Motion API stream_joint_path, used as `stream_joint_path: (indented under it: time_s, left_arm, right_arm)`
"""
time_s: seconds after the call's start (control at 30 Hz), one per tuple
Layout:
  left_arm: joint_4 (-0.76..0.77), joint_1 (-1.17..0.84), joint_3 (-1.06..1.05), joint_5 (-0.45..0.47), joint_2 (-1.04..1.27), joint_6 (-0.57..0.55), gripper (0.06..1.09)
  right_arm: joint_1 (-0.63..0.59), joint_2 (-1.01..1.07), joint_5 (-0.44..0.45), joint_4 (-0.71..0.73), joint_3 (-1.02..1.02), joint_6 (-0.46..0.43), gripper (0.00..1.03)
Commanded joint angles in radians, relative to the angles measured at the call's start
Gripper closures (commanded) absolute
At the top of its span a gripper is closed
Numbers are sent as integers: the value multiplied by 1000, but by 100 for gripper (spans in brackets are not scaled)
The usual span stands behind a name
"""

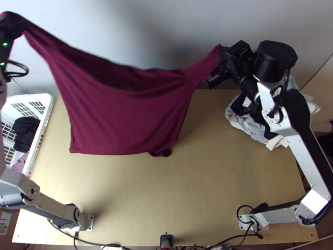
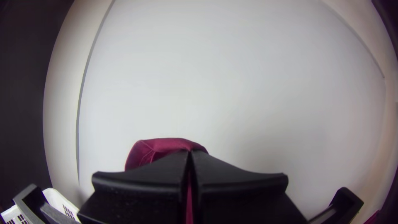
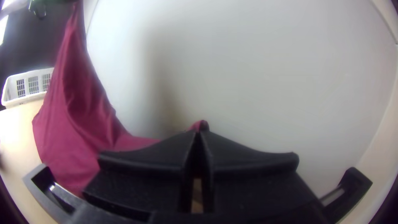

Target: Fold the t-shirt

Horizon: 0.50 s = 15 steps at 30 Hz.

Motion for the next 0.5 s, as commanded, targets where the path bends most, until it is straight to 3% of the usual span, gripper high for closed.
stream_joint_path:
  time_s: [0.0, 0.27, 0.47]
  left_arm:
    - [69, -77, -1, -66, 62, 14, 105]
    - [71, -71, 48, -74, -36, 69, 105]
    - [71, -13, 53, -74, -138, 86, 105]
  right_arm:
    - [-71, -34, -7, 75, -60, 0, 100]
    - [-31, -99, -6, 73, 23, -14, 100]
    - [47, -139, 59, 63, 78, -43, 100]
